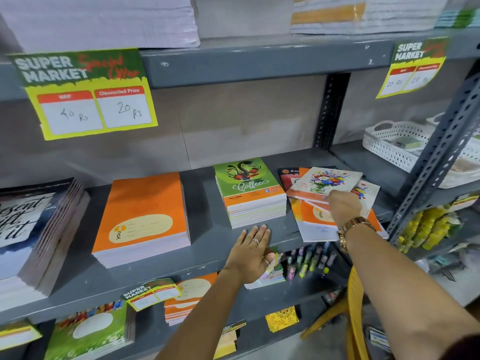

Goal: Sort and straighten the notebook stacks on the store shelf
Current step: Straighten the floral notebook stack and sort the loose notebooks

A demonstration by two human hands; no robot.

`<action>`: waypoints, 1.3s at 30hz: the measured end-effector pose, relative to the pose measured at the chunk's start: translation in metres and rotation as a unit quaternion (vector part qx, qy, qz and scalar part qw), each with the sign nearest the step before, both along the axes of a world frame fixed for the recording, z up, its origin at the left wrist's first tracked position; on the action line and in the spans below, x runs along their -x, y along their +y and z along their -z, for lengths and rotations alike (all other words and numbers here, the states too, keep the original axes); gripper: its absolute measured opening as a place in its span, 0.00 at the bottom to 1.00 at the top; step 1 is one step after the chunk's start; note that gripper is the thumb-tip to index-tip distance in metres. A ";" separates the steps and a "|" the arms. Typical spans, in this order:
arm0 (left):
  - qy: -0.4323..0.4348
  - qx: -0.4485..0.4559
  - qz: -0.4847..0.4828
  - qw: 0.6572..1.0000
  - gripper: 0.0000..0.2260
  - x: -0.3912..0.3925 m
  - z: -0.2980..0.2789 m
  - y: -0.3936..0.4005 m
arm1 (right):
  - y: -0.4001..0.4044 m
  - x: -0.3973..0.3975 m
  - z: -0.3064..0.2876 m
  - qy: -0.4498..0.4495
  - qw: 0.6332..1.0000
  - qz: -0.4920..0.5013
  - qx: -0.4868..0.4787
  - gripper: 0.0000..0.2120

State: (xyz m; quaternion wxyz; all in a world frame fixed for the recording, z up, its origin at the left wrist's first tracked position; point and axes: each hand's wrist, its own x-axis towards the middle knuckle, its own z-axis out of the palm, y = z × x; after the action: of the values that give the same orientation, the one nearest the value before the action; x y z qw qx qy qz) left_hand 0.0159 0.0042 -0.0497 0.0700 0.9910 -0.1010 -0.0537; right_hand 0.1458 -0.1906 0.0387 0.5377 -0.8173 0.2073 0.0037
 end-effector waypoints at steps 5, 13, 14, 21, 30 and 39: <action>0.014 0.018 0.023 0.999 0.25 0.003 -0.008 0.013 | 0.013 0.001 -0.033 -0.050 0.994 0.085 -0.056 0.18; 0.040 0.048 0.034 0.997 0.24 0.011 -0.020 0.025 | 0.051 -0.011 -0.071 -0.106 0.991 0.075 -0.034 0.16; 0.041 0.047 0.035 0.997 0.24 0.011 -0.021 0.025 | 0.056 -0.012 -0.068 -0.106 0.992 0.024 -0.066 0.17; 0.033 0.042 0.032 0.998 0.25 0.011 -0.017 0.025 | 0.105 0.002 -0.036 0.045 0.987 -0.088 -0.127 0.14; 0.019 0.031 0.019 0.999 0.26 0.009 -0.010 0.022 | 0.086 0.006 -0.019 -0.092 0.950 -0.120 0.273 0.19; 0.021 0.033 0.043 0.998 0.27 -0.012 -0.010 0.003 | 0.007 0.012 -0.003 0.042 0.920 -0.029 0.388 0.24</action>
State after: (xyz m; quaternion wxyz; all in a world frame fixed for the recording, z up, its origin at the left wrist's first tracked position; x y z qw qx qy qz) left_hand 0.0275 0.0072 -0.0396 0.1020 0.9815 -0.1442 -0.0739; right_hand 0.1343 -0.1834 0.0418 0.1688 -0.9666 0.1907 -0.0275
